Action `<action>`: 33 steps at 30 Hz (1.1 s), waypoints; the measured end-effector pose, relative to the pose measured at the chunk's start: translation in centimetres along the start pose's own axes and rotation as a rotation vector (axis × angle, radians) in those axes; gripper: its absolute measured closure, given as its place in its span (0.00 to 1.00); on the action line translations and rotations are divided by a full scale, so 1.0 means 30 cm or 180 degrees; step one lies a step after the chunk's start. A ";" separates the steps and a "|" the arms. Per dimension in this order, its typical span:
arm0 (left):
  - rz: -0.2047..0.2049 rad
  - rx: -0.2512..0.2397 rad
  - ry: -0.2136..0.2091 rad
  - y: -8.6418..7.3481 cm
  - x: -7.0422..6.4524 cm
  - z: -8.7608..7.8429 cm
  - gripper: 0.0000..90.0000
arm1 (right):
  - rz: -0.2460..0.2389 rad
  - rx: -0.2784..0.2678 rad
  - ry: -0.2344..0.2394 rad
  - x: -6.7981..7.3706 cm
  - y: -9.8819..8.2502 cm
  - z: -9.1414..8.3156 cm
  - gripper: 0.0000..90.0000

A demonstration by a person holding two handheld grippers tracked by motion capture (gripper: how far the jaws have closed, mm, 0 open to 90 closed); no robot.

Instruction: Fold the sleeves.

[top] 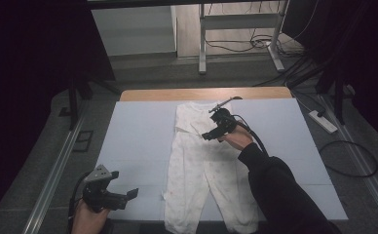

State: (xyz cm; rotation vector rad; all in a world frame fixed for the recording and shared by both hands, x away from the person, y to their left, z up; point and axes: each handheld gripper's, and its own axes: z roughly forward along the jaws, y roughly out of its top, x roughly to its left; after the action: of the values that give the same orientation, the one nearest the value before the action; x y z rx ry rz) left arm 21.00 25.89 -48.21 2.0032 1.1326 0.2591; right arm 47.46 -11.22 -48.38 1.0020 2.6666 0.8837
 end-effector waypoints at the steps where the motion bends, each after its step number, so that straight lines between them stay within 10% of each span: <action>1: -0.0001 0.0001 0.0001 0.000 0.000 0.000 0.00 | -0.0011 -0.0003 -0.0003 0.001 -0.003 -0.002 0.12; 33: -0.0008 -0.0034 -0.0028 -0.002 0.002 -0.004 0.00 | -0.0051 0.0019 0.0045 0.026 -0.117 -0.100 0.00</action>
State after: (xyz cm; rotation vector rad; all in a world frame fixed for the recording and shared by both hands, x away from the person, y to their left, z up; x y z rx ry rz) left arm 20.93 26.02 -48.18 1.9917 1.1258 0.2542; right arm 43.91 -14.24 -47.92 0.9782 2.6867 0.8834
